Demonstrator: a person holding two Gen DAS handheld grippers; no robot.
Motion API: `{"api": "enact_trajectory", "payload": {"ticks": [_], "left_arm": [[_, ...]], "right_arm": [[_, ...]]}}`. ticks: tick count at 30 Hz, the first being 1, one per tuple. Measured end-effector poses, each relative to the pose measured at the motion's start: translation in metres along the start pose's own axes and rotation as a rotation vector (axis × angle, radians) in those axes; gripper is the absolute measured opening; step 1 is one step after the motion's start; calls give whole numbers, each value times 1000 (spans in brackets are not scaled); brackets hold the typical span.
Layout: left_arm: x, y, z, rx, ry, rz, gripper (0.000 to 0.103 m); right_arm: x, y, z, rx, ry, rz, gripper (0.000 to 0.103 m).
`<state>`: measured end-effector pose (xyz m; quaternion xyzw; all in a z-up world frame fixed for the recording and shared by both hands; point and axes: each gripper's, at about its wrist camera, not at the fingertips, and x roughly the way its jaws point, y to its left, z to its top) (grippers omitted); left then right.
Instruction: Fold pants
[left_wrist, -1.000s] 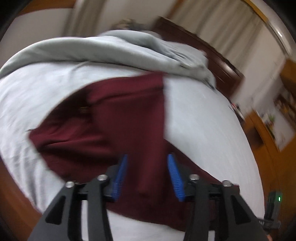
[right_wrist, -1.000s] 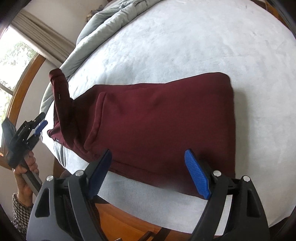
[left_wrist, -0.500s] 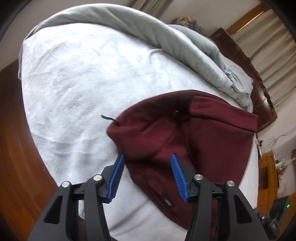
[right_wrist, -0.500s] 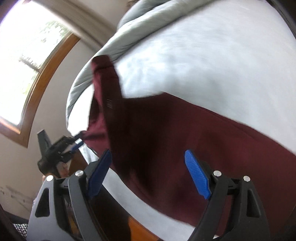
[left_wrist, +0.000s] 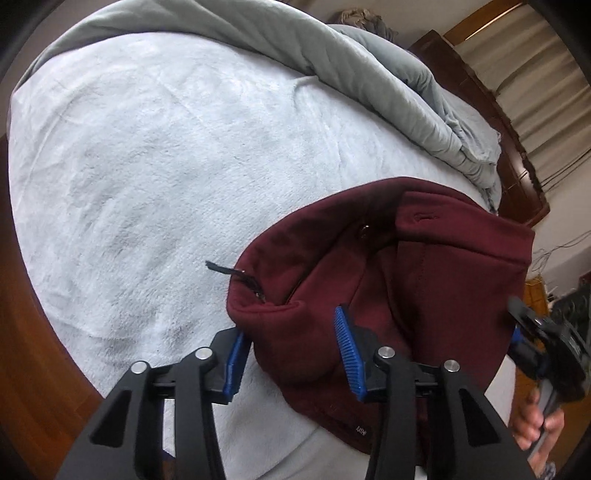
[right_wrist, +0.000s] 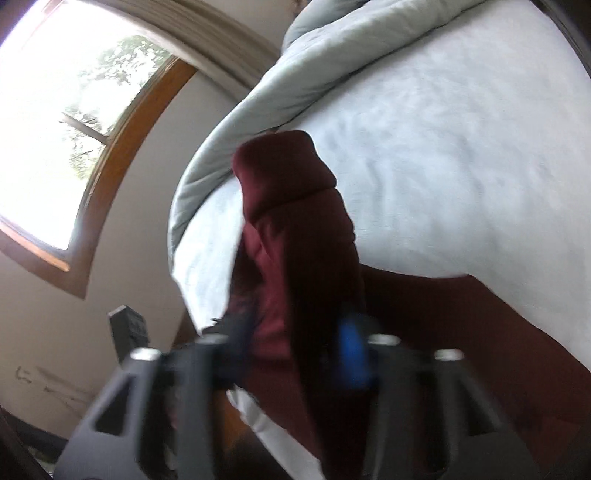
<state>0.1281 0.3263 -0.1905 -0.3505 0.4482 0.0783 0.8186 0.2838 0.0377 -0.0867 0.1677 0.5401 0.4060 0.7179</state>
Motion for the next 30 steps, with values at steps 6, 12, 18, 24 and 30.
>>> {"api": "enact_trajectory", "payload": {"ticks": [6,12,18,24,30], "left_arm": [[-12,14,-6,-57,-21,-48,44],[-19,34,-16,-152,-29,-115,44],[-28,38,-31,-175,-42,-222,44],[-28,21,-28,-174,-65,-283,44],[-36,26,-37,-179,-75,-274,44]], "right_arm": [[36,54,-20,-123,149,153,41],[64,58,-53,-115,258,126,79],[26,36,-57,-91,185,54,79],[-23,2,-80,-63,123,-50,79],[-73,-54,-117,25,70,-193,79]]}}
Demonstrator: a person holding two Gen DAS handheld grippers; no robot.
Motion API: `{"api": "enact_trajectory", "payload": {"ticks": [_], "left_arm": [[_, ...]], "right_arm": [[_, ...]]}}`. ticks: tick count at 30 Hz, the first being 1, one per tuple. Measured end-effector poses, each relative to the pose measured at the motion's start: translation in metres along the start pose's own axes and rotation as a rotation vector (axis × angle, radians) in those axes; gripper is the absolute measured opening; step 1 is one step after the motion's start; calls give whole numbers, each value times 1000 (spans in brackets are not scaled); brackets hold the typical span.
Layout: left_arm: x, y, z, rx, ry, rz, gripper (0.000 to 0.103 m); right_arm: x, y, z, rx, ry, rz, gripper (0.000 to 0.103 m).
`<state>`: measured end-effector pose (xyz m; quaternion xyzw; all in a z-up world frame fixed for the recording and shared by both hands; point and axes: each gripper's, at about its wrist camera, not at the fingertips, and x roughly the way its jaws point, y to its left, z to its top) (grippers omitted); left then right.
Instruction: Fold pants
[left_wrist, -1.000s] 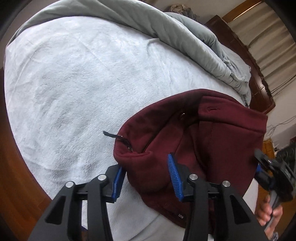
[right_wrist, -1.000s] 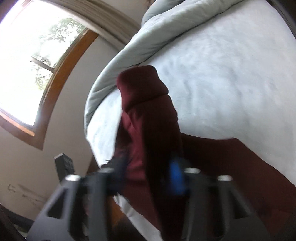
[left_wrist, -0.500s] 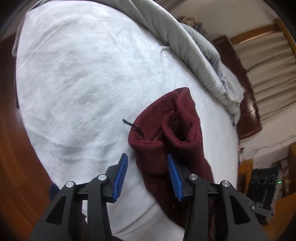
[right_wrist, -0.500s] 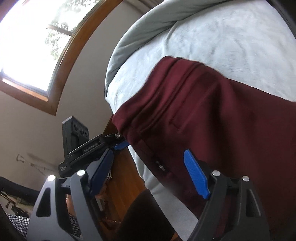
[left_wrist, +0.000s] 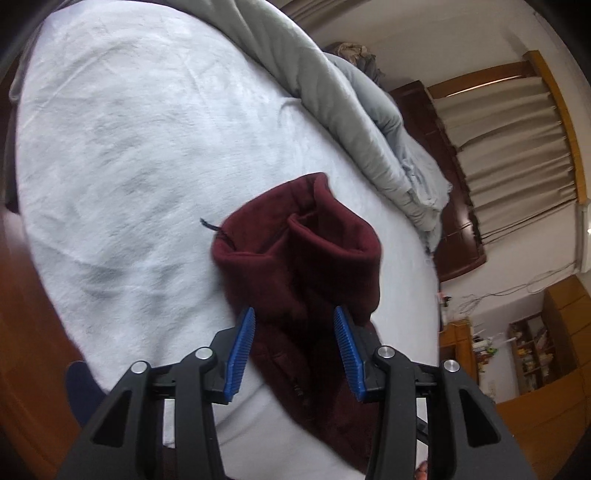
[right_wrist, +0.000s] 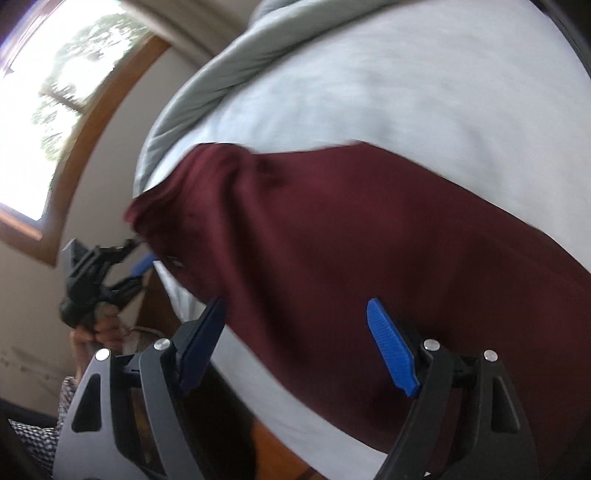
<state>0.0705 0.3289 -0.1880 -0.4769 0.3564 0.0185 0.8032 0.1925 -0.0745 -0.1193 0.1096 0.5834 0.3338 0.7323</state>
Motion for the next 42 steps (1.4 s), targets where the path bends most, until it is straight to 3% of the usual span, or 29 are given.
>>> {"api": "enact_trajectory", "payload": {"ticks": [2,5,7,13,17,22,27,29,30,31,35,38,41,42], "left_arm": [[2,1,-1,-15,12,-6,44],[-1,-8,-5,11,13,-17,45],[-1,-12,-9,39,5,-11,61],[27,-15,1,14,13,23,65],[44,-16,11,-4,34,39,63],[36,-5,14,-61,31,37,44],[19,-1,12,-39,-22,112,43],[21,3,15,-35,-19,120,46],[25,7,18,-51,-4,119,53],[28,11,21,-65,2,117,60],[47,28,31,-149,29,87,69],[52,20,34,-150,29,-2,67],[49,1,35,-79,18,-81,62],[51,-4,36,-49,22,-70,61]], "right_arm": [[-13,-27,-15,62,-13,-8,73],[-25,-47,-25,116,-32,-40,73],[-30,-59,-32,149,-43,-21,73],[-32,-70,-42,151,-53,-36,73],[-35,-72,-45,153,-55,-32,74],[-36,-78,-47,179,-62,-2,74],[-36,-80,-48,192,-68,11,74],[-35,-80,-47,192,-68,11,75],[-34,-80,-47,191,-67,10,75],[-33,-80,-47,190,-67,9,75],[-33,-80,-48,188,-70,10,76],[-33,-81,-48,188,-68,10,76],[-31,-81,-47,182,-63,5,77],[-31,-81,-47,183,-63,6,78]]}}
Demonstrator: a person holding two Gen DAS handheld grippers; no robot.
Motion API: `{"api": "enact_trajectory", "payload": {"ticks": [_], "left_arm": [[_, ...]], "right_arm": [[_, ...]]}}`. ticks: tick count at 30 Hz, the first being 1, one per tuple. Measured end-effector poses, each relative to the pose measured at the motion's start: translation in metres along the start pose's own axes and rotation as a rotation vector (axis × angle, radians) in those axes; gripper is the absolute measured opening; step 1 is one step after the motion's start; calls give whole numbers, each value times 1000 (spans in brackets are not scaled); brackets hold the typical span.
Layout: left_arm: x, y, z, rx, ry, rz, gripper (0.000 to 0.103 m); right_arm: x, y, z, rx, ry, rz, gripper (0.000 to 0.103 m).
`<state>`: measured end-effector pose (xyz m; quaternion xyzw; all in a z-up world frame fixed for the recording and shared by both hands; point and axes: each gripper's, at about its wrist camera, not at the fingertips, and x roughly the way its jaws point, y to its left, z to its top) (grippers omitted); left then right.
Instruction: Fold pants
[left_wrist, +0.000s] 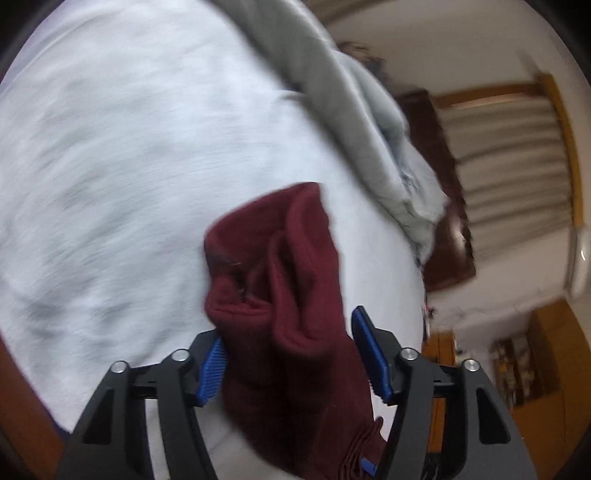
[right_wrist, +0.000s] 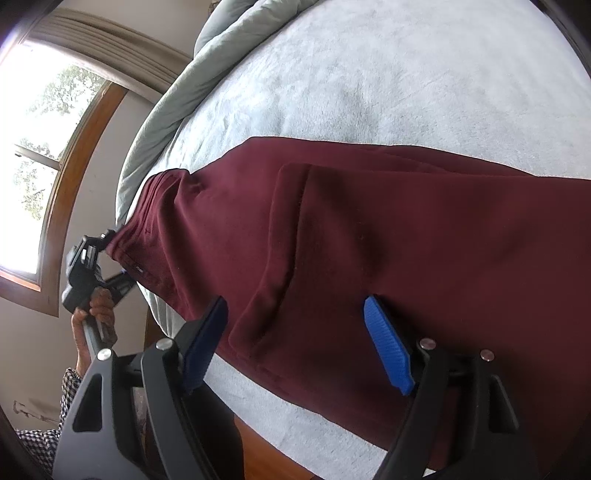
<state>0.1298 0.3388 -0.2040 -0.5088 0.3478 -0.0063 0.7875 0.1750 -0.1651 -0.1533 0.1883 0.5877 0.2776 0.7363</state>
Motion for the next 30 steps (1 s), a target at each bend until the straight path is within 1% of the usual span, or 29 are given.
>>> {"api": "enact_trajectory", "payload": {"ticks": [1,2,4,5,6,7,8,9,10,12,15,16,18,19,20,22,23,24,25,27,28,29,30], "left_arm": [[4,-3,0,24,7,51,62],[12,-4,1,45,20,123,63],[23,-1,1,49,39,186,72],[26,0,1,48,31,217,72],[27,1,1,42,25,226,70],[25,1,0,31,11,237,61],[23,1,-1,22,-1,241,54],[19,2,-1,12,-10,225,40],[16,2,-2,6,-15,203,36],[8,-5,-6,22,-32,179,32],[-6,-33,-15,66,-83,79,31],[-8,-47,-19,108,-92,51,31],[-10,-87,-34,244,-99,31,31],[-10,-100,-40,279,-92,12,31],[-9,-119,-50,333,-77,-20,31],[-6,-150,-69,431,-58,-41,31],[-1,-167,-84,489,-32,-63,31],[4,-178,-96,525,-8,-76,31],[5,-184,-106,551,8,-80,31],[19,-200,-136,649,63,-74,31],[23,-203,-146,671,85,-73,31],[32,-206,-164,706,134,-72,31],[39,-209,-173,727,162,-69,31]], "right_arm": [[0,0,0,1,-1,2,78],[1,1,0,-1,-1,0,79],[1,2,-1,-10,-2,-8,79],[1,3,-1,-17,-2,-11,79],[1,3,-2,-21,-3,-11,79],[0,3,-2,-22,-3,-9,79],[0,3,-2,-20,-4,-6,79],[-1,2,-2,-16,-4,-3,78],[-1,2,-2,-9,-5,0,78],[-4,2,-2,1,-6,0,76],[-16,4,-3,-7,-24,-12,76],[-23,4,-4,-12,-37,-16,76],[-37,2,-6,-6,-60,-10,76],[-47,-1,-8,1,-81,-7,76],[-53,-3,-9,4,-93,-6,76],[-69,-8,-13,11,-118,-7,76],[-75,-10,-15,14,-129,-9,76],[-82,-14,-18,18,-143,-13,76],[-87,-16,-19,23,-152,-15,76],[-95,-25,-23,42,-166,-12,76],[-97,-28,-25,51,-169,-10,76],[-97,-31,-26,59,-170,-9,76],[-98,-34,-28,64,-171,-11,76]]}}
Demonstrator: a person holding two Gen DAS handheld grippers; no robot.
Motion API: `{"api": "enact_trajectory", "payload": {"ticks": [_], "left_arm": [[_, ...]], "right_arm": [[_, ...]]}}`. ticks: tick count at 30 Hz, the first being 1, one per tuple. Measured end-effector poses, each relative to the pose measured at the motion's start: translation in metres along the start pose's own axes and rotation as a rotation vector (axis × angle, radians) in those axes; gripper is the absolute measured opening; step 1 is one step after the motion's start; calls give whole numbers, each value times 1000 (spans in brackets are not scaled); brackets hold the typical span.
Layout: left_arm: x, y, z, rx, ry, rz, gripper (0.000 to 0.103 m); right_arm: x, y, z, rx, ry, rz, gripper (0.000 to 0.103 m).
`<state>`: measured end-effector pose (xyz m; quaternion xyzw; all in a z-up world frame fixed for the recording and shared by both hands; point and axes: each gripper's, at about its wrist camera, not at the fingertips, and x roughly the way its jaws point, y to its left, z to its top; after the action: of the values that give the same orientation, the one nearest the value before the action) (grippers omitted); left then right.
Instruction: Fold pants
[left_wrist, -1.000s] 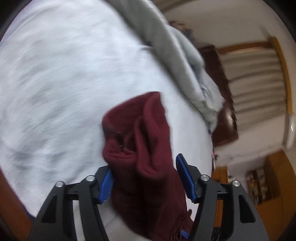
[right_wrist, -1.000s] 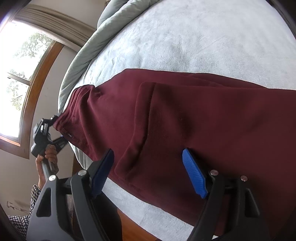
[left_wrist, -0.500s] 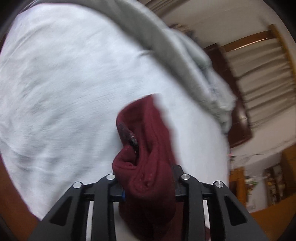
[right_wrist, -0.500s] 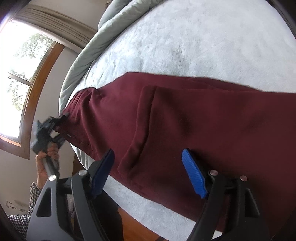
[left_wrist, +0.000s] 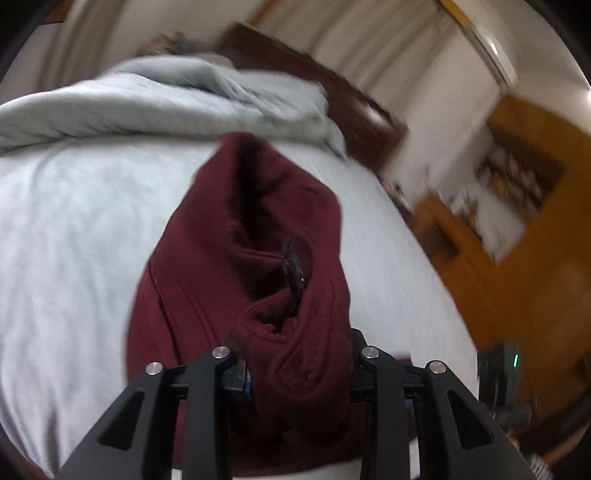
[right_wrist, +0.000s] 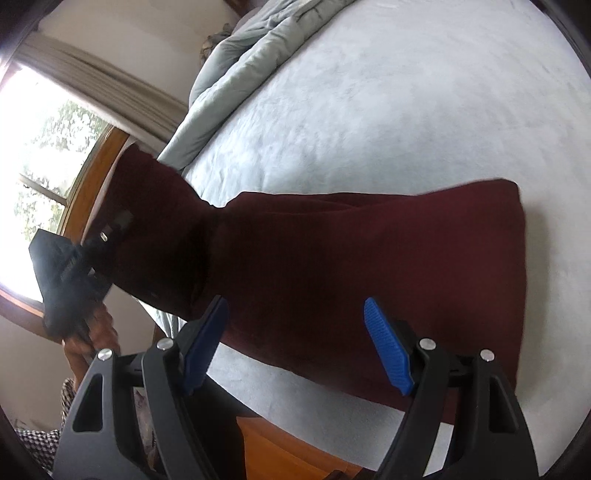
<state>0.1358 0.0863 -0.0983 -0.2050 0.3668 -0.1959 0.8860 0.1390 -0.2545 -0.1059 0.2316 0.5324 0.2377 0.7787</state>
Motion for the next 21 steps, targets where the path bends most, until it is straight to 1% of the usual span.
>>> {"api": "enact_trajectory", "payload": {"ticks": [3,6,8,9,11,12,13,14,16,17,18,19,20,21], "left_arm": [[31,-23,-27,103,122,0,31],[61,-33,-57,177,249,18,33],[72,-34,-72,194,285,26,38],[73,-34,-77,189,288,16,42],[72,-32,-75,157,273,-17,53],[69,-32,-72,130,285,-48,70],[71,-32,-66,117,295,-47,88],[63,-33,-61,97,300,-46,90],[43,-31,-51,50,288,-92,91],[36,-26,-43,35,275,-100,94],[26,-25,-40,26,251,-99,100],[19,-24,-33,24,217,-83,99],[10,-13,-28,23,187,-10,99],[7,-7,-26,22,181,39,99]], "right_arm": [[3,-4,-3,5,1,-19,76],[9,-14,-3,39,13,-27,76],[14,-20,-4,56,21,-31,76],[17,-21,-4,61,27,-36,76],[23,-24,-4,68,42,-54,76],[25,-25,-4,74,50,-58,76],[24,-25,-4,76,53,-57,76],[24,-23,-2,75,52,-55,77],[21,-16,4,69,45,-60,85],[19,-13,8,77,43,-57,92],[17,-12,10,86,39,-44,92],[15,-9,15,99,36,-14,92],[16,-7,18,111,40,10,93],[20,-3,23,129,59,37,94]]}}
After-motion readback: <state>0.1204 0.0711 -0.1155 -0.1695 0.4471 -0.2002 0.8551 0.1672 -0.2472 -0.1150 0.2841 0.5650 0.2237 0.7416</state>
